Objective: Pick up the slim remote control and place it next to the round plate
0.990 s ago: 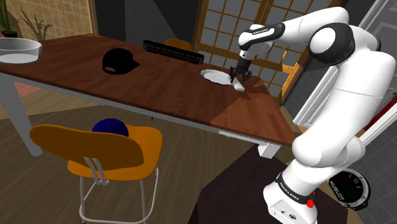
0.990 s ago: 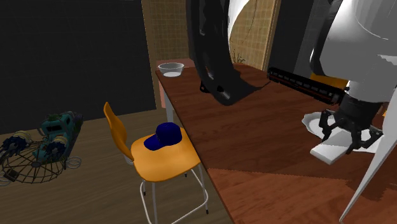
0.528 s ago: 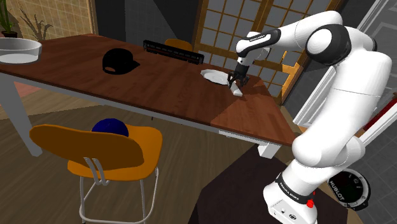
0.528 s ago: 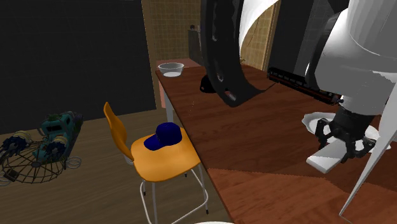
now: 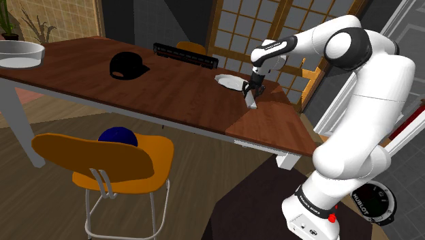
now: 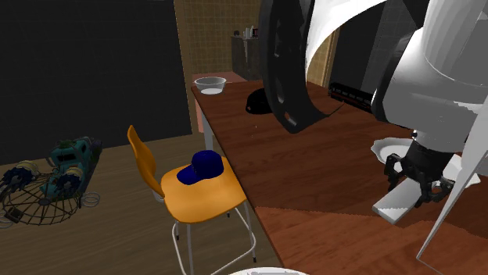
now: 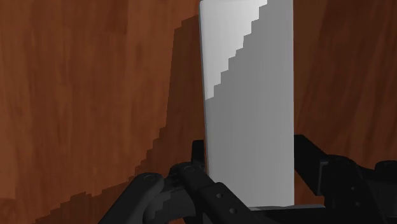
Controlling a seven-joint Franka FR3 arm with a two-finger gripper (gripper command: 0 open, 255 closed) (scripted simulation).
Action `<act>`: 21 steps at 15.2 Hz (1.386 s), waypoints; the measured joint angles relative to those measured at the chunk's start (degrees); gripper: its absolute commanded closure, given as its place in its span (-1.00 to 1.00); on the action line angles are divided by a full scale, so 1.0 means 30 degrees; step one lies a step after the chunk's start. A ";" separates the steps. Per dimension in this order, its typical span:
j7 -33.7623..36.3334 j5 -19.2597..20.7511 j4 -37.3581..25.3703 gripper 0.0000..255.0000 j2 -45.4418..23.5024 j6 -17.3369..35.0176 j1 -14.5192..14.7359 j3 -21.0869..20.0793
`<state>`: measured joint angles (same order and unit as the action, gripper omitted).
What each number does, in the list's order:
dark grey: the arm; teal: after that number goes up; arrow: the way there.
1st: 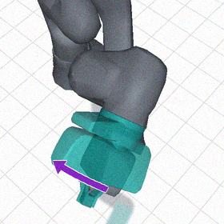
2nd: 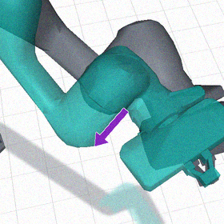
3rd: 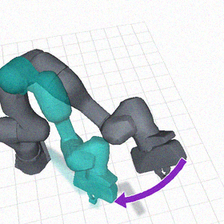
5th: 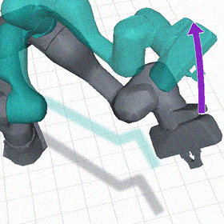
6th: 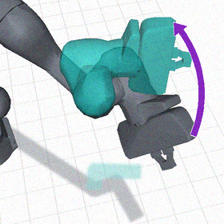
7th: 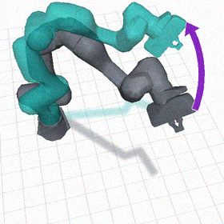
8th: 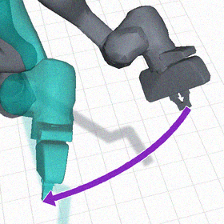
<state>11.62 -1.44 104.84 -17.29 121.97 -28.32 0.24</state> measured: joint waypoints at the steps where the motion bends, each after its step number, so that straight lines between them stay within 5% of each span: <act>1: -0.0001 0.0000 0.0009 1.00 0.0003 0.0016 0.0000 0.0000; 3: 0.0006 0.0003 0.0018 1.00 0.0009 0.0032 0.0001 0.0001; 4: 0.0005 0.0003 0.0020 -1.00 0.0011 0.0034 0.0001 0.0002; 21: 0.0023 0.0031 -0.1241 -1.00 0.0807 -0.2086 -0.0024 0.0024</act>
